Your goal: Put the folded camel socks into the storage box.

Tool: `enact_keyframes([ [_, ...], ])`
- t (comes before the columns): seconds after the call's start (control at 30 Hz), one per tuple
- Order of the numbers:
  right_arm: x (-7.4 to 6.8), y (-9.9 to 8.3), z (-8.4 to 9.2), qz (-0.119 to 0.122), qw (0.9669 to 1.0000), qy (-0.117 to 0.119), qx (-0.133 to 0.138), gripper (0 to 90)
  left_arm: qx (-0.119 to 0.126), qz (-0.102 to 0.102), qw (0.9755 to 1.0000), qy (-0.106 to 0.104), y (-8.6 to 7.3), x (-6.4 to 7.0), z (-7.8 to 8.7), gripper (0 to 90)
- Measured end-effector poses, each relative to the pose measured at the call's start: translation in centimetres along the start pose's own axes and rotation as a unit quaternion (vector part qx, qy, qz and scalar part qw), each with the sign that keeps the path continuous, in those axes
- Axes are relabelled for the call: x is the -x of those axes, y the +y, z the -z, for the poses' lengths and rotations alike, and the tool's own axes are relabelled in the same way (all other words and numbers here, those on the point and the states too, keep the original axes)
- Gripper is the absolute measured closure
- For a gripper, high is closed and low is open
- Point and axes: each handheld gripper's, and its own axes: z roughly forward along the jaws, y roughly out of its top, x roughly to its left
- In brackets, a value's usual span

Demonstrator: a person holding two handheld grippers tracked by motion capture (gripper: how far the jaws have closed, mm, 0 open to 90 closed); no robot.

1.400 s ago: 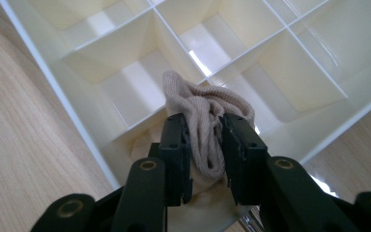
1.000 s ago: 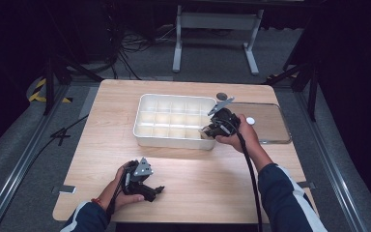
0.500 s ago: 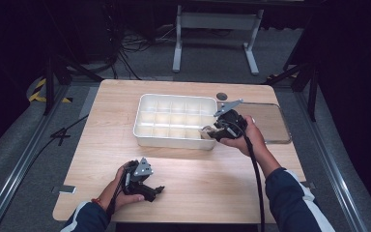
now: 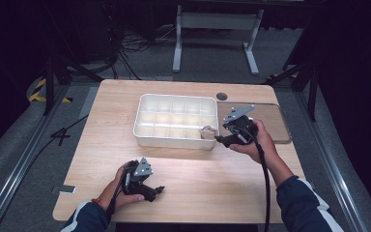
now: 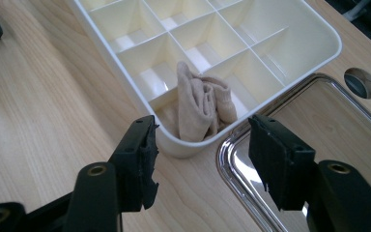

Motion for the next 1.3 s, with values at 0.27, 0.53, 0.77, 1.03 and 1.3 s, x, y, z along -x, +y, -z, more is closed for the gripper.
enact_keyframes([
  [0.27,-0.7,-1.3,1.2,0.019,0.9998,-0.005,0.006,42.5,0.000,0.000,1.0000,0.000,0.0,0.0,0.0,6.5],
  [0.53,-1.3,-2.8,1.4,0.036,0.9992,-0.016,0.003,41.3,0.001,0.000,1.0000,0.000,0.0,0.0,0.0,6.5],
  [0.77,-1.5,-4.5,1.3,0.027,0.9995,-0.014,0.005,39.2,0.001,0.000,1.0000,0.000,0.0,0.0,0.0,6.5],
  [1.03,-2.1,-6.8,1.4,0.035,0.9992,-0.019,0.005,38.5,0.001,0.000,1.0000,0.001,0.0,0.0,0.0,6.4],
  [1.3,-2.6,-8.8,1.2,0.036,0.9989,-0.028,0.004,34.3,0.001,0.000,1.0000,0.001,0.0,0.0,0.0,6.4],
])
